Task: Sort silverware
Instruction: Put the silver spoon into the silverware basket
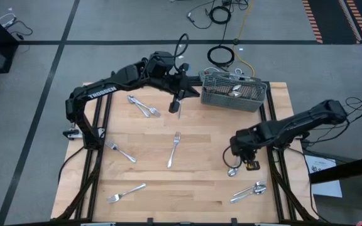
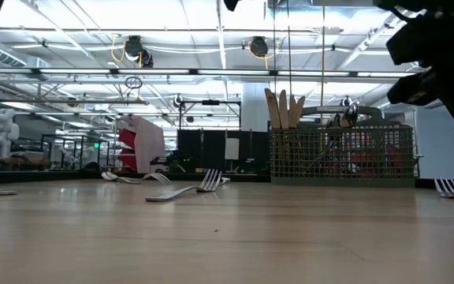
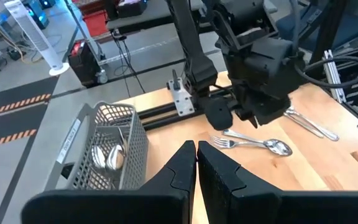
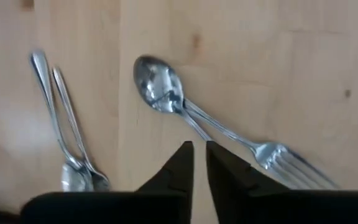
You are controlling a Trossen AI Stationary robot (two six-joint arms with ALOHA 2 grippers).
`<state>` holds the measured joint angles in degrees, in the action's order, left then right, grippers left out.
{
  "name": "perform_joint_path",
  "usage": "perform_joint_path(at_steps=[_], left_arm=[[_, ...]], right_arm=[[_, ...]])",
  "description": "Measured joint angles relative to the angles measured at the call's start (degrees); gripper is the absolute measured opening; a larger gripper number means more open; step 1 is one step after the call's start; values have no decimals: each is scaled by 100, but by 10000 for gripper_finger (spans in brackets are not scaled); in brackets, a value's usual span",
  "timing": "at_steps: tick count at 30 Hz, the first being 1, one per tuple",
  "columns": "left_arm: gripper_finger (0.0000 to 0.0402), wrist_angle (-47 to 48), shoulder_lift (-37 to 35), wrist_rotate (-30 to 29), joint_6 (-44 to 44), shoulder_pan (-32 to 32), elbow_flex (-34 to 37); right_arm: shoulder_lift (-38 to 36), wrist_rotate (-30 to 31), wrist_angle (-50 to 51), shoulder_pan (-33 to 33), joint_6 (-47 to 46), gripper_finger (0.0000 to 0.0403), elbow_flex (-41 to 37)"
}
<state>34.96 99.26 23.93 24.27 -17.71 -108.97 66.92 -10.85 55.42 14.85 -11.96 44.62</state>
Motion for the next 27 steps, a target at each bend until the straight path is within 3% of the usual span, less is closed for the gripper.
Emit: perform_joint_path(at_steps=[9, 27], left_arm=[[28, 57, 0, -61, -132, 13, 0], [28, 33, 0, -61, -112, 13, 0]], right_arm=[[501, 5, -723, 309, 217, 133, -474], [1589, 297, -1064, 557, -576, 142, -621]])
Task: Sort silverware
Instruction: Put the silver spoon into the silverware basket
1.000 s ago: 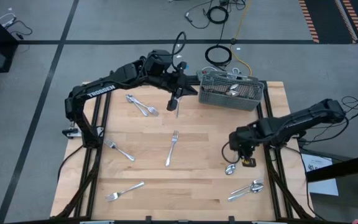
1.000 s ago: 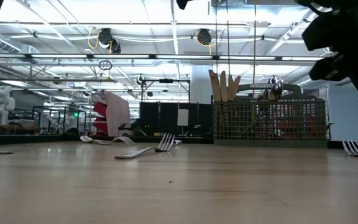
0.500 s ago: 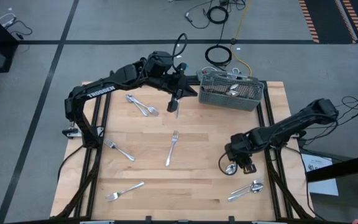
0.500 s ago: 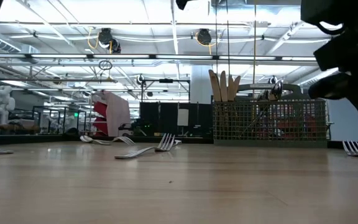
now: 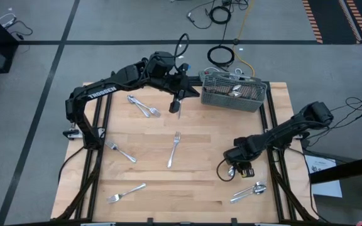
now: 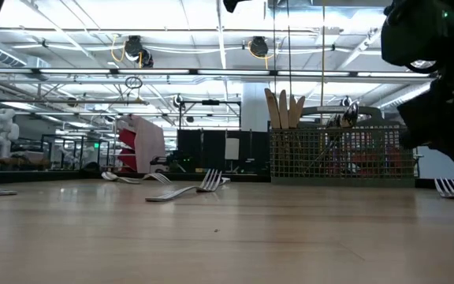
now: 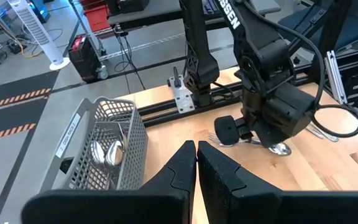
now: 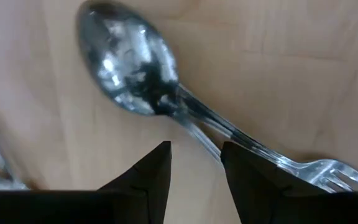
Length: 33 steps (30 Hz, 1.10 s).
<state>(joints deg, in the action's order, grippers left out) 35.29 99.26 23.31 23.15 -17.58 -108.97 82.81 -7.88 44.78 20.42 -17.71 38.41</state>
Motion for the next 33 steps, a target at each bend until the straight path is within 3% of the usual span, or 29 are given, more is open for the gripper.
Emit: perform_joint_path(at_steps=[11, 15, 20, 23, 29, 33], left_arm=[[28, 25, 0, 0, 5, 0, 0], [28, 83, 0, 0, 5, 0, 0], [28, 156, 0, 0, 5, 0, 0], [28, 146, 0, 2, 5, 0, 0], [28, 122, -1, 2, 8, -1, 0], [28, 120, 0, 214, 11, -6, 0]], right_arm=[[279, 47, -313, 48, -545, 132, 2], [272, 172, -324, 299, -916, 96, 5], [266, 179, -475, 698, -1438, 20, 2], [239, 156, -544, 868, -1755, 10, 1], [-247, -244, -810, 945, -2402, 4, -26], [-869, -79, -997, 920, -2845, 2, -19]])
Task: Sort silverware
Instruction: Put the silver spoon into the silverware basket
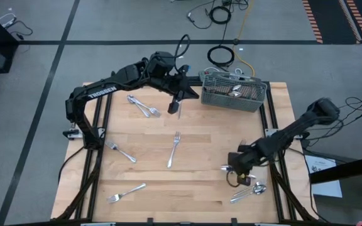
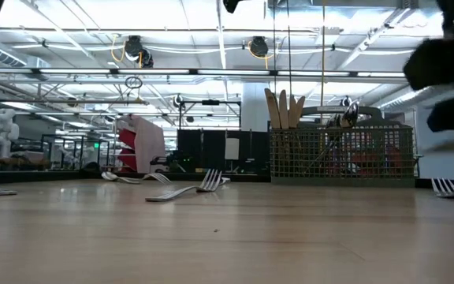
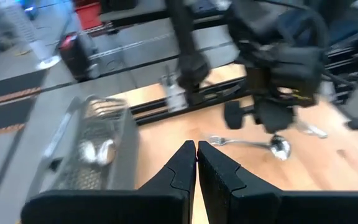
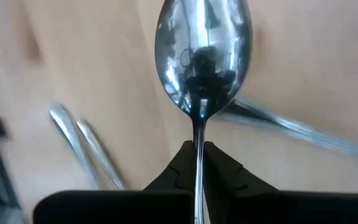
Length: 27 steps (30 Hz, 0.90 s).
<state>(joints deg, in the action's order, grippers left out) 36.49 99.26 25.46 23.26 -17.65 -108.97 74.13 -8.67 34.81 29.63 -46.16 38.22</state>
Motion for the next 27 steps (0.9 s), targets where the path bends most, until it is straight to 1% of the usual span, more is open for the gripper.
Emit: perform_joint_path(at_steps=[2, 4, 6, 8, 12, 14, 16, 22, 27], left_arm=[[28, -21, 0, 541, 5, -52, 0], [28, -120, 0, 1359, -34, -145, 0], [28, -278, 37, 2049, -62, -225, -8], [28, -383, 67, 2618, -259, -324, -9], [28, -796, 302, 3598, -689, -370, -9], [28, -1041, 442, 3766, -900, -299, -9], [28, -1282, 595, 3846, -1094, -180, -8], [28, -2059, 965, 3943, -1719, 188, -2], [28, -2569, 1233, 3949, -2316, 496, -2]], right_arm=[[-385, 71, -208, 9, -267, 2, -2], [-749, 323, -486, 15, -467, 2, 6], [-1108, 770, -784, 3, -551, 1, 6], [-1483, 1315, -1240, 2, -510, 1, 6], [-2074, 2442, -2309, 4, 163, 1, 8], [-2303, 2933, -2873, 0, 622, 1, 10], [-2448, 3216, -3380, 2, 1052, 1, 10], [-2594, 3259, -4904, 0, 2202, 0, 10], [-2600, 3266, -6241, -4, 3453, 0, 14]])
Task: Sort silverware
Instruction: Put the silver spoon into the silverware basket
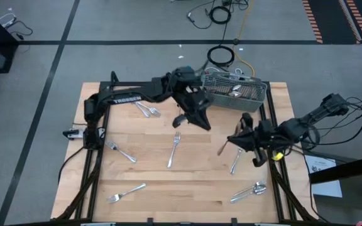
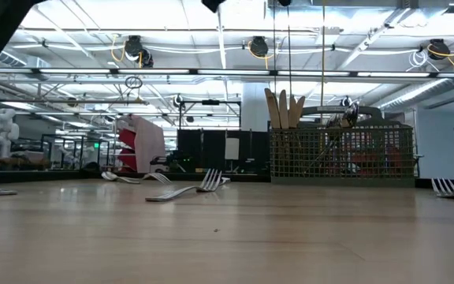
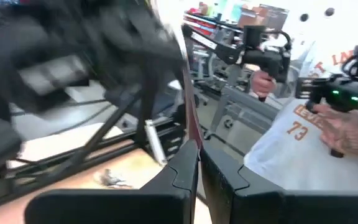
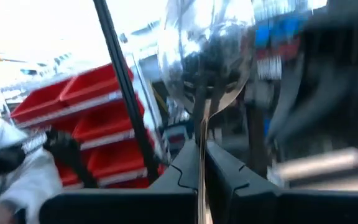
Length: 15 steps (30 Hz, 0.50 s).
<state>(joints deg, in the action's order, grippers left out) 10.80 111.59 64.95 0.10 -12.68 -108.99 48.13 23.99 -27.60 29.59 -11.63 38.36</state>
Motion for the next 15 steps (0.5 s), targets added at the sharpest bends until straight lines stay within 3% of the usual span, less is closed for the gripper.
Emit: perform_joint_path(at_steps=[5, 10, 15], left_arm=[[28, -1327, 297, -214, -1143, 246, 2], [36, -3017, 608, -410, -2932, 367, 2], [78, -3254, 678, -502, -3436, 386, 2]], right_arm=[[-1, 0, -664, -108, 1092, 0, 1], [-1, -82, -825, -271, 1232, 0, 1], [-1, -350, -824, -292, 1234, 0, 1]])
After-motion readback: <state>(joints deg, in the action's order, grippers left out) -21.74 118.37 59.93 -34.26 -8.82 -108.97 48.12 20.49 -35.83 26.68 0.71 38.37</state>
